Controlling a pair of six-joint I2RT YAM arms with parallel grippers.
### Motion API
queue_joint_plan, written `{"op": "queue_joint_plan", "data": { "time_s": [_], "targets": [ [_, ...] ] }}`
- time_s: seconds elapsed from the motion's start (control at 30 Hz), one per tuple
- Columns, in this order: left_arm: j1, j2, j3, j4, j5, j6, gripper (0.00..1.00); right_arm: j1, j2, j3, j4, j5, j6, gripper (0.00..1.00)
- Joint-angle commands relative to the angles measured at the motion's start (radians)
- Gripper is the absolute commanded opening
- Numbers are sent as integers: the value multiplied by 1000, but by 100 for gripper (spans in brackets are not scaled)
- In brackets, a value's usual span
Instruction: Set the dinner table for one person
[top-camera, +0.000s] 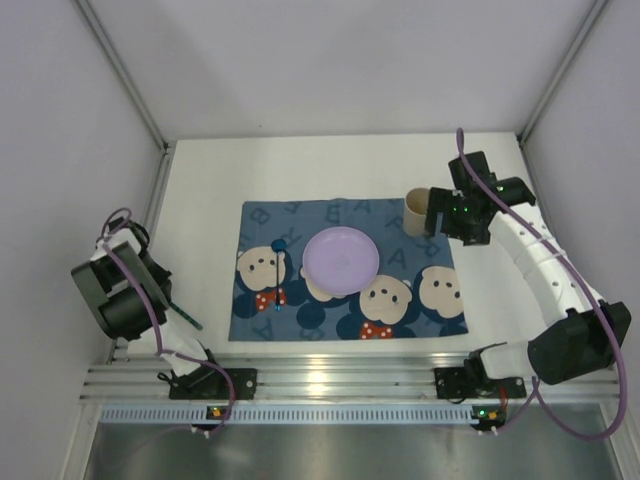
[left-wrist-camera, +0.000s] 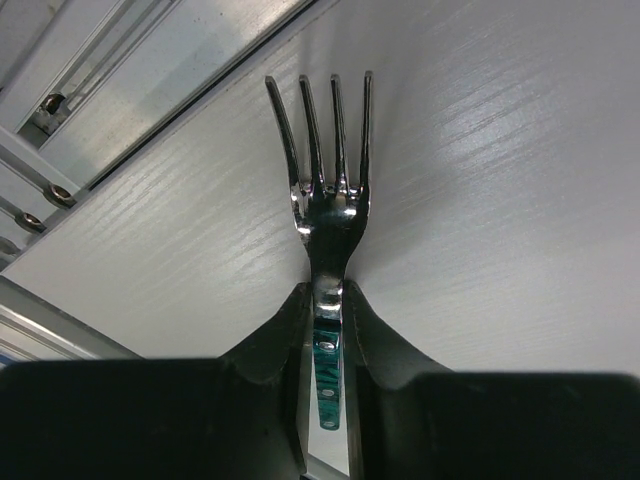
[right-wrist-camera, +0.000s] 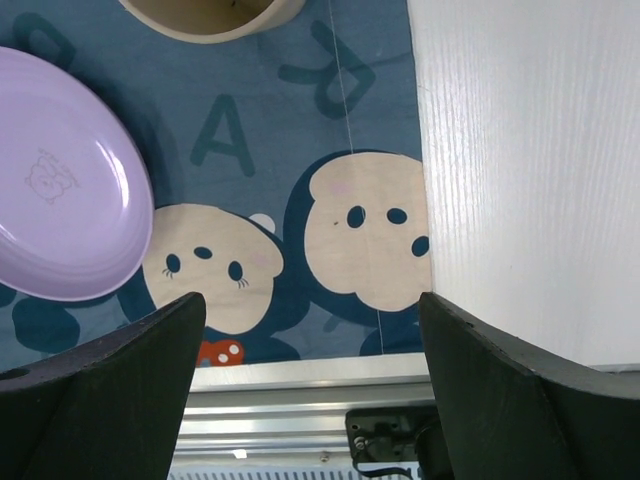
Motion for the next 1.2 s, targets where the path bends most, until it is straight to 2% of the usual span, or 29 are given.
{"op": "queue_joint_plan", "data": {
  "time_s": [0.0,0.17,0.27,0.53,0.67,0.77,0.9,1.0,1.17],
  "targets": [
    [10,100,-45,174,-15,16,0,-14,-23,30,-19,35,-9,88],
    [-2,22,-6,158,-1,26,0,-19,-49,27,-13,39,8,88],
    [-60,-30,67,114,-6,4,0,-19,-77,36,22,-7,-4,88],
    [-393,-3,484,-108,-29,-88,0,33,-100,134,189,-266,-53,88],
    [-517,52,691,-184,33,-143,0,108,-72,180,254,-295,-4,89],
    [-652,97,780,-214,82,-194,0,179,-31,226,286,-288,31,89],
    [-870,135,826,-195,132,-244,0,320,31,263,314,-214,40,90],
    [-977,158,872,-184,148,-286,0,364,81,256,340,-203,50,89],
    [-1062,195,998,-208,252,-318,0,378,106,153,482,-235,50,89]
  ]
}}
